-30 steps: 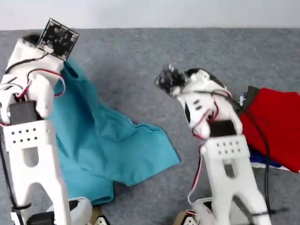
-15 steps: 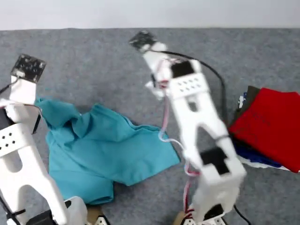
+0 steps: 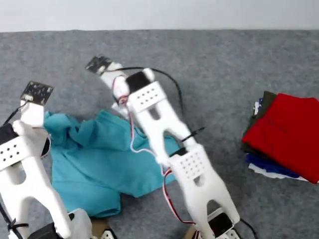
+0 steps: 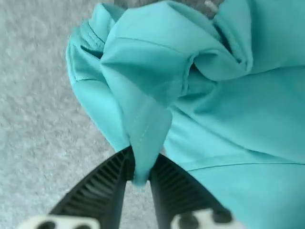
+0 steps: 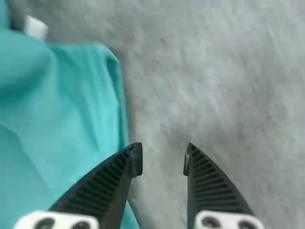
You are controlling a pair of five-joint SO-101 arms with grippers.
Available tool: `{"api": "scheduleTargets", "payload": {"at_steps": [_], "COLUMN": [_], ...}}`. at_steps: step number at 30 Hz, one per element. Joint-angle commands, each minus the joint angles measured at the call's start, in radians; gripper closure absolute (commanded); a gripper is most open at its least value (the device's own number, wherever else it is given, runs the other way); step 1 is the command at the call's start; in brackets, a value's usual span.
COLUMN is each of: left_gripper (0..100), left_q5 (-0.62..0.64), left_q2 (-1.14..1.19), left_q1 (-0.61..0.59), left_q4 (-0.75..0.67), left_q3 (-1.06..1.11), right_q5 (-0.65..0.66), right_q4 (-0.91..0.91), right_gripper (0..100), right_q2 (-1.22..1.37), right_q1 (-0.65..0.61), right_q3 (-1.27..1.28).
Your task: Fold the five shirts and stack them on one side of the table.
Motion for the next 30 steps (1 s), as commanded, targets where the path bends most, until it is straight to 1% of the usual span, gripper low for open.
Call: {"api": "scheduleTargets", "payload": {"at_steps": [1, 5, 8, 16, 24, 26, 29, 30], "left_gripper": [100, 100, 100, 100, 100, 100, 100, 100], "left_q5": [-0.003, -0.002, -0.002, -0.002, -0.002, -0.002, -0.002, -0.002], "left_q2": [-0.011, -0.011, -0.011, -0.011, -0.011, -0.011, -0.011, -0.011], "left_q1": [-0.032, -0.035, -0.035, -0.035, -0.035, -0.035, -0.035, -0.035], "left_q4": [-0.044, -0.041, -0.041, -0.044, -0.046, -0.046, -0.046, -0.046], "left_q3": [0.018, 0.024, 0.024, 0.025, 0.027, 0.027, 0.027, 0.027], "right_q5": [-0.009, -0.009, -0.008, -0.005, -0.003, 0.005, 0.097, 0.127], "right_q4": [0.004, 0.001, -0.038, -0.189, -0.216, -0.216, -0.216, -0.214], "right_gripper": [83.7, 83.7, 83.7, 83.7, 84.2, 86.8, 97.7, 99.6], "right_q2": [0.053, 0.151, 0.202, 0.302, 0.363, 0.361, 0.364, 0.366], "right_q1": [-0.056, -0.104, -0.12, -0.122, -0.12, -0.12, -0.125, -0.127], "right_q3": [-0.178, -0.285, -0.318, -0.315, -0.319, -0.316, -0.316, -0.316]}}
